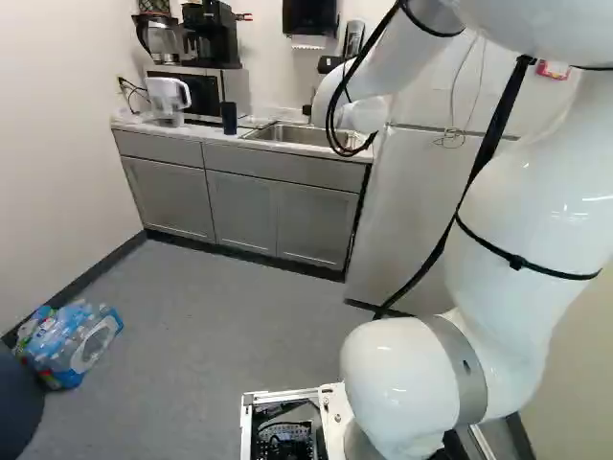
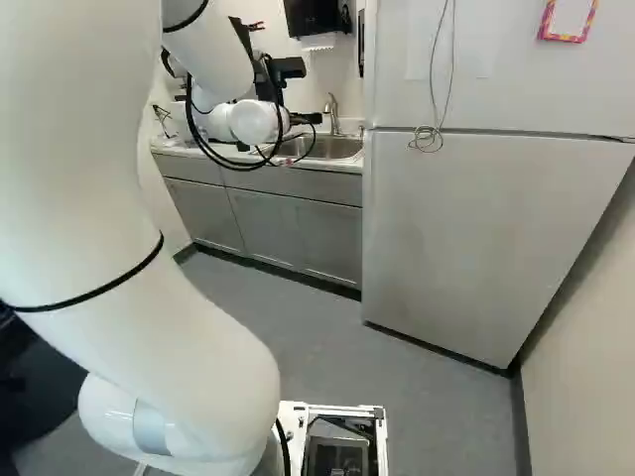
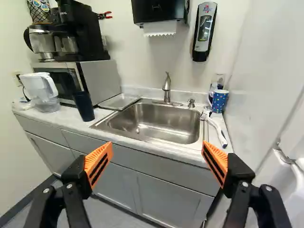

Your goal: Rinse the cup and place it in the tray

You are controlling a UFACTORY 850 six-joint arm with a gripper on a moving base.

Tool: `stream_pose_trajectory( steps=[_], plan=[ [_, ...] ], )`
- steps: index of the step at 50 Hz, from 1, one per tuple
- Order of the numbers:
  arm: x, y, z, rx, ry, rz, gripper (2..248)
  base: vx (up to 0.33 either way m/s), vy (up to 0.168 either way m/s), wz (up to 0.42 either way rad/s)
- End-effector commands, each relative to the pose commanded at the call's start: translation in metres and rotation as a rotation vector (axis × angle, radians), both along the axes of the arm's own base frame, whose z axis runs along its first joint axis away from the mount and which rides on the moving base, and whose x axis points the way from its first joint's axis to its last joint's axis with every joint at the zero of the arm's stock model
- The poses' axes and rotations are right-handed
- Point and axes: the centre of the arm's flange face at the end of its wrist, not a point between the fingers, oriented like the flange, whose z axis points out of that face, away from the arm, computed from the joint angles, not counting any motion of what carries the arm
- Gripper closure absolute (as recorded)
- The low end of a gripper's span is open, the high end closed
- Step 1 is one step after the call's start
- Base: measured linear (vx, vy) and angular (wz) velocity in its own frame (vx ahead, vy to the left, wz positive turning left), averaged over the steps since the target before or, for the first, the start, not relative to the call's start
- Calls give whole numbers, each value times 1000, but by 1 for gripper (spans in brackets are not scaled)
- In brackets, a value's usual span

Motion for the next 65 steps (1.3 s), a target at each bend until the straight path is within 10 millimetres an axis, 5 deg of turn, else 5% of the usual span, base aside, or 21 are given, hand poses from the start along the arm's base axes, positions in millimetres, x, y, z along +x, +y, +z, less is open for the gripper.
stream_pose_trajectory(
  steps=[65],
  plan=[
    [37,0,58,0,5,0,3,0,0,0]
  ],
)
